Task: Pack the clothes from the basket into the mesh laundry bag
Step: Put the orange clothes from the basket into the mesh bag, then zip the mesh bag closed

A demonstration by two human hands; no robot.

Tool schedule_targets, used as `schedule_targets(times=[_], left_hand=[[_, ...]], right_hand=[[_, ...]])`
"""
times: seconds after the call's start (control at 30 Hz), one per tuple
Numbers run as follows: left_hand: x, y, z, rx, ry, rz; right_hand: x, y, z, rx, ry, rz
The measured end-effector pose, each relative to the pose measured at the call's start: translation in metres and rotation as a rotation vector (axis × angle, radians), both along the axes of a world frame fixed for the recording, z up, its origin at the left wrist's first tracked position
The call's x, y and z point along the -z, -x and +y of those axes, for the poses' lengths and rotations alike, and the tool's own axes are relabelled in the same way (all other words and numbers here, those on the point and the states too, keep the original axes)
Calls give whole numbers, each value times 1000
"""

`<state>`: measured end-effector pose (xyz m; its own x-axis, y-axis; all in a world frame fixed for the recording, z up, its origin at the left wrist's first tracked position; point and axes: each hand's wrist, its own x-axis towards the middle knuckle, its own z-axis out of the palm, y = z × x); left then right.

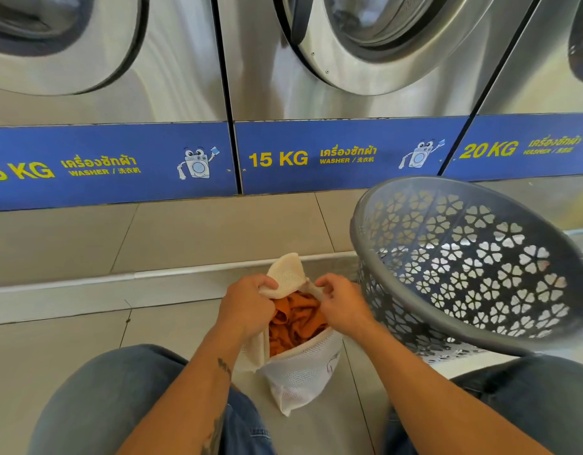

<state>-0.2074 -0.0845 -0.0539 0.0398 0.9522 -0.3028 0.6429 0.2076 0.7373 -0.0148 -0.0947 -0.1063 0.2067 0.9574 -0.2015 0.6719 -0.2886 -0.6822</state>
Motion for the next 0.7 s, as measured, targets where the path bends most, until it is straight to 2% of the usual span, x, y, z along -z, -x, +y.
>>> schedule_targets(times=[0.13,0.23,0.3,0.43,0.53,0.6,0.7], left_hand=[[3,-5,1,162,106,142],[2,-9,7,206,89,341],[4,-12,13,229,88,411],[19,-13,29,130,184,218],[27,-17,39,69,243,122],[30,-22,44,94,230,139],[36,-32,53,134,87,287]], right_hand=[[10,0,18,0,6,-75],[13,1,32,-30,105,95],[19,4,42,-66,143,227],[33,9,64,-108,225,510],[39,10,71,-90,240,531],[48,8,70,-66,213,487],[57,6,63,42,170,521]])
